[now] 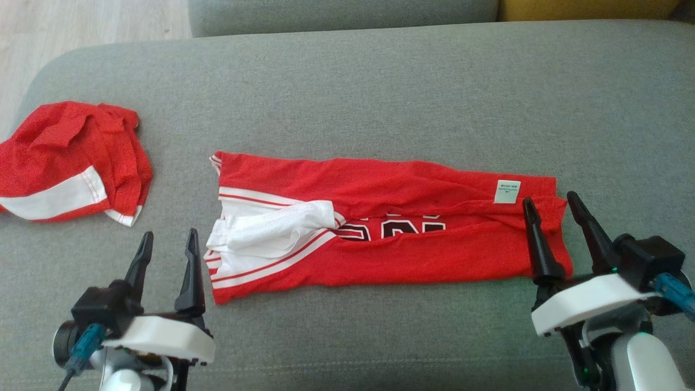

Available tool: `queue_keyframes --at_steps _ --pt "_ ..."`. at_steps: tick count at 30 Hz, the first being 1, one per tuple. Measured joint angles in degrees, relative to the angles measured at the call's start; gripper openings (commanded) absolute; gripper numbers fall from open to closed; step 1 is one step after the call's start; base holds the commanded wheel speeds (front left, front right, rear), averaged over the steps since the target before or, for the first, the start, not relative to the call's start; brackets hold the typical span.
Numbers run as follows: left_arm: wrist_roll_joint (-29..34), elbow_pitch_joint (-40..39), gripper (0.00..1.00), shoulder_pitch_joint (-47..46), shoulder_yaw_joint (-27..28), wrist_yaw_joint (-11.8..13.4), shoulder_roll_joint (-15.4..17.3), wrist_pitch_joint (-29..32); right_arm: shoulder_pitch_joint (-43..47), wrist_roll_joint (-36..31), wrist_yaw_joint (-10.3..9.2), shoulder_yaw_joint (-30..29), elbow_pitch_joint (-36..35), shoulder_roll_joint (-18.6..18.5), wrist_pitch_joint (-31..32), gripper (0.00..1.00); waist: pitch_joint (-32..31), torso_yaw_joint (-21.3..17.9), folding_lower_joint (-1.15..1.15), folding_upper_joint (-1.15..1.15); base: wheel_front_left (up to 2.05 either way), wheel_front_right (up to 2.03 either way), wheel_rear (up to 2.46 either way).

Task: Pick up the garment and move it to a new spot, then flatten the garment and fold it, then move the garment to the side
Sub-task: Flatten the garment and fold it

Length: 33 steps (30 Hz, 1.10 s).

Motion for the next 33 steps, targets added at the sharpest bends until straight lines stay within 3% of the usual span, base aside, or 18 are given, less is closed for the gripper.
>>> queue_keyframes --at_steps 13,18,28,33 --pt "0.0 -0.6 1.0 0.0 -0.4 0.2 0.3 0.2 0.0 0.0 0.0 -0.1 -0.2 0.0 0.0 1.0 0.7 0.0 0.0 0.0 0.0 0.0 0.0" --pt "0.0 -0.5 1.0 -1.3 -1.3 0.1 0.4 0.4 -0.4 0.0 0.0 -3.3 0.5 0.1 0.8 1.0 2.0 0.3 0.0 0.0 0.0 0.0 0.0" --pt "0.5 0.8 1.0 -7.7 -3.2 -1.8 -0.5 0.1 -7.7 -1.1 0.0 -10.4 10.3 -0.9 4.5 1.0 6.5 1.9 0.0 0.0 0.0 0.0 0.0" --pt "0.9 2.3 1.0 -10.3 -3.8 -2.9 -1.4 -0.4 -9.9 -1.6 0.0 -12.7 15.0 -1.0 11.6 1.0 9.2 3.0 0.01 0.0 0.0 0.0 0.0"
